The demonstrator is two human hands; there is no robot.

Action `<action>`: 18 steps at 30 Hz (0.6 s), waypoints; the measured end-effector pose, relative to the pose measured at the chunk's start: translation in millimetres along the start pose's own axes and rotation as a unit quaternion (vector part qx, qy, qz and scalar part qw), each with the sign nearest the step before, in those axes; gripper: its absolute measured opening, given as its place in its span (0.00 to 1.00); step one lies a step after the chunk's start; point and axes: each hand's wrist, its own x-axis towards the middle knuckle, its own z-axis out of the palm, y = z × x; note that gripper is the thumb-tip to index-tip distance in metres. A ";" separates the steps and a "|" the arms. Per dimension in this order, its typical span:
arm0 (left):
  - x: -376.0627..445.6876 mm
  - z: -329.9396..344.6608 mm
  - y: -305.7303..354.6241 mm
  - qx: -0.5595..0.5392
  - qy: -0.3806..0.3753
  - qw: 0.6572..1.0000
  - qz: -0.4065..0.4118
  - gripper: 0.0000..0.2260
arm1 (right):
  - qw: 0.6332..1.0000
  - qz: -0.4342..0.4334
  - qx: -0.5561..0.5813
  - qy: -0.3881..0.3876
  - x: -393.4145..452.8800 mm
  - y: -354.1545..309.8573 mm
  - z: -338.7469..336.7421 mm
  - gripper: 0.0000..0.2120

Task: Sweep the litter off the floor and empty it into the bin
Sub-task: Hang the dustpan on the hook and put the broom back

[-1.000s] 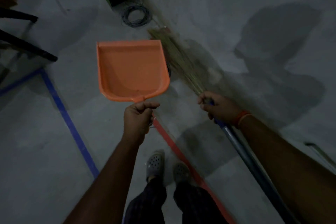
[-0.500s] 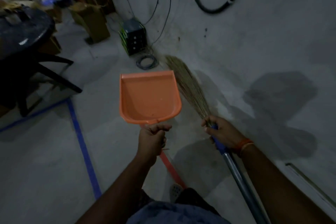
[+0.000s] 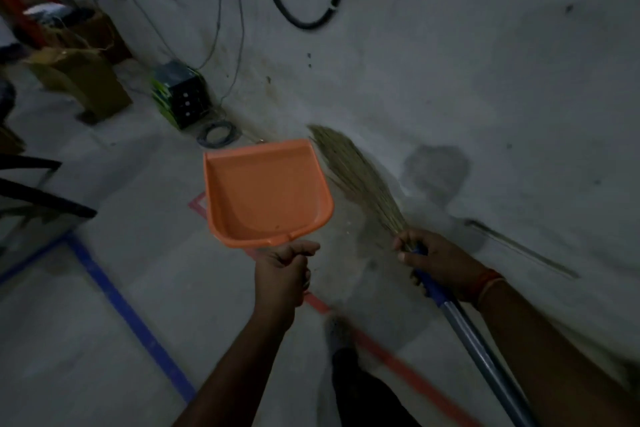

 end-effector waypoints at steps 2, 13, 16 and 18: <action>-32.6 10.1 -2.6 0.007 -0.035 0.999 0.000 0.14 | 0.999 0.012 0.025 0.028 -41.4 19.6 2.2 0.05; -183.7 98.7 -26.5 0.068 -0.279 0.958 -0.019 0.14 | 0.966 0.043 0.128 0.219 -264.9 139.2 -15.3 0.03; -223.8 131.9 -43.4 0.080 -0.323 0.943 -0.017 0.15 | 0.947 0.045 0.164 0.272 -328.3 171.5 -25.8 0.03; -253.7 156.6 -58.4 0.109 -0.347 0.931 -0.005 0.15 | 0.934 0.037 0.185 0.303 -373.8 195.0 -34.4 0.02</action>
